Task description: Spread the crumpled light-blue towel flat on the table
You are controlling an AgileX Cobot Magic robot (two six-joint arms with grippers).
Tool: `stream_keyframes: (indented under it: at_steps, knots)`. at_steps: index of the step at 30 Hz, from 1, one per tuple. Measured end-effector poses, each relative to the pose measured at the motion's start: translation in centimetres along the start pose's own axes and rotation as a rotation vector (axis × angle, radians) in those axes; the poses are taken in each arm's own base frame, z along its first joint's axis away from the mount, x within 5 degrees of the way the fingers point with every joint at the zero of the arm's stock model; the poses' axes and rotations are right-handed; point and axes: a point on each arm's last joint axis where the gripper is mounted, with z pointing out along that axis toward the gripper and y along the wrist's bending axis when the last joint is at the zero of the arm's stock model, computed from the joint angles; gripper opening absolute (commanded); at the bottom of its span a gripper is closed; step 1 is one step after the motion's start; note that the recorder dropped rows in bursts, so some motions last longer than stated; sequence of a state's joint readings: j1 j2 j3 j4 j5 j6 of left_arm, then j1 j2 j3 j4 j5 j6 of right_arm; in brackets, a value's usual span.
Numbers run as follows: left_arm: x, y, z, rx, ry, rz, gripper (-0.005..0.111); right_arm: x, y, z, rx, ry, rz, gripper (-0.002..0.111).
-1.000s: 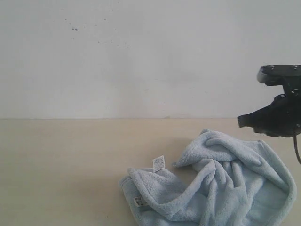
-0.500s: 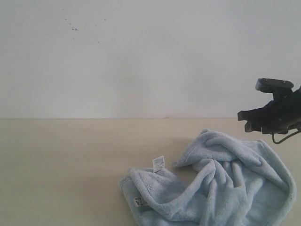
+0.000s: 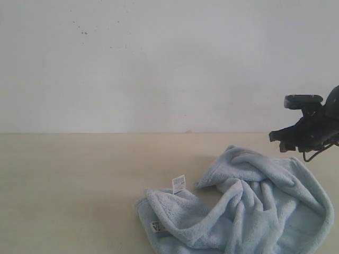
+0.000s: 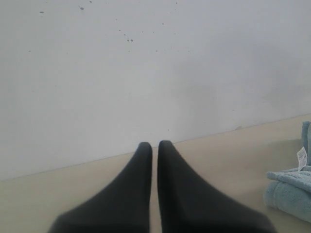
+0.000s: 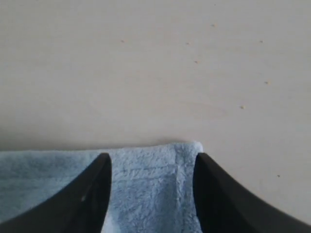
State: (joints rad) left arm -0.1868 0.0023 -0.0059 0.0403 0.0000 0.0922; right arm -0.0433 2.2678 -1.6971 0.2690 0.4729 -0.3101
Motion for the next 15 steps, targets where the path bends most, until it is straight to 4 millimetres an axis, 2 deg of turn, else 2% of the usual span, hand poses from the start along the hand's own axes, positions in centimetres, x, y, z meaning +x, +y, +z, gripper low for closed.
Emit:
stream_keyframes:
  at_steps: [5,12,14,15]
  knots:
    - [0.0,0.0,0.0,0.000,0.000,0.000,0.004,0.9,-0.6,1.6,0.045,0.057,-0.031,0.050]
    - [0.0,0.0,0.0,0.000,0.000,0.000,0.004,1.5,-0.8,2.6,0.061,0.086,-0.052,0.049]
    - [0.0,0.0,0.0,0.000,0.000,0.000,0.004,1.8,-0.9,2.8,0.059,0.101,-0.051,0.041]
    - [0.0,0.0,0.0,0.000,0.000,0.000,0.004,1.9,-0.9,2.9,0.058,0.106,-0.051,0.030]
